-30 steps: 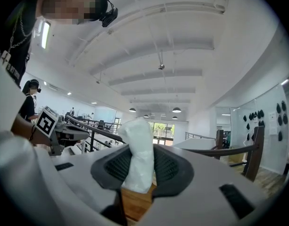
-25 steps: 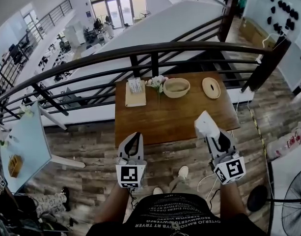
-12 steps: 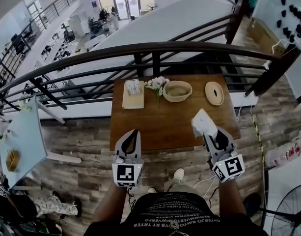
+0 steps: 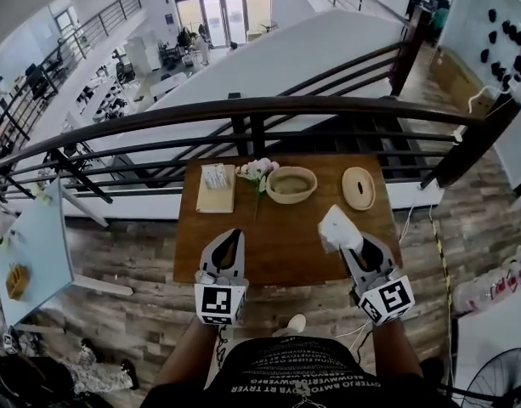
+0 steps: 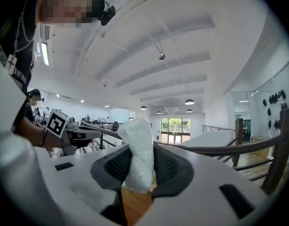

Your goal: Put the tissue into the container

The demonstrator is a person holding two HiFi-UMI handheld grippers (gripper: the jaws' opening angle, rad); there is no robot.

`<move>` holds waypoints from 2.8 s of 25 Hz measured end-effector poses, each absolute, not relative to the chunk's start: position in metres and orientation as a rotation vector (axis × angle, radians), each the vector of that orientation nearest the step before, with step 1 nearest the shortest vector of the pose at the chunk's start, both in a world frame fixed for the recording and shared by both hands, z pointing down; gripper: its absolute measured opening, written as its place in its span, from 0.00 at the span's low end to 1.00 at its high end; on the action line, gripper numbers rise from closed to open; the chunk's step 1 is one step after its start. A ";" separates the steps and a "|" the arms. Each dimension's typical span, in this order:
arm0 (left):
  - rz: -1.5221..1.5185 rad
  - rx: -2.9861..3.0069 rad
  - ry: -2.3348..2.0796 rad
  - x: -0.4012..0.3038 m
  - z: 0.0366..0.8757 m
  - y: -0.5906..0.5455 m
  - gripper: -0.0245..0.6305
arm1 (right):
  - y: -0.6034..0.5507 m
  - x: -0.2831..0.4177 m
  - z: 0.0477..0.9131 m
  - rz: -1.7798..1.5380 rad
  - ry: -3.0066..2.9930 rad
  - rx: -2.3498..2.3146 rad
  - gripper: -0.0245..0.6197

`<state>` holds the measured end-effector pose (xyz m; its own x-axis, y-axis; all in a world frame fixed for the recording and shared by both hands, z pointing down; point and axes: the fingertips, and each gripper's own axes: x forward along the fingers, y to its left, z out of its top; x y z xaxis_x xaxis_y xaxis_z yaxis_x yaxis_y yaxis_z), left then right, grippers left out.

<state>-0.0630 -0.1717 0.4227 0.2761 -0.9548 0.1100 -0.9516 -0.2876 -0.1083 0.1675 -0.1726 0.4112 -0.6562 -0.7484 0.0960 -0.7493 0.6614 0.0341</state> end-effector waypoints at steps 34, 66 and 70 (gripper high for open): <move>-0.327 -2.476 1.880 -0.069 0.453 -0.310 0.09 | -0.326 0.146 0.496 0.332 -2.767 1.124 0.23; -0.558 -2.533 2.007 -0.154 0.546 -0.412 0.09 | -0.503 0.060 0.798 1.063 -2.198 0.936 0.25; -0.570 -2.533 2.017 -0.148 0.547 -0.411 0.09 | -0.513 0.065 0.803 0.958 -2.142 0.972 0.46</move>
<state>-0.1478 -0.4111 0.5471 0.1915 -0.9150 0.3551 -0.9655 -0.2406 -0.0992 0.0650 -0.5130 0.8026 -0.5572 -0.3753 0.7408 -0.8024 0.4730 -0.3639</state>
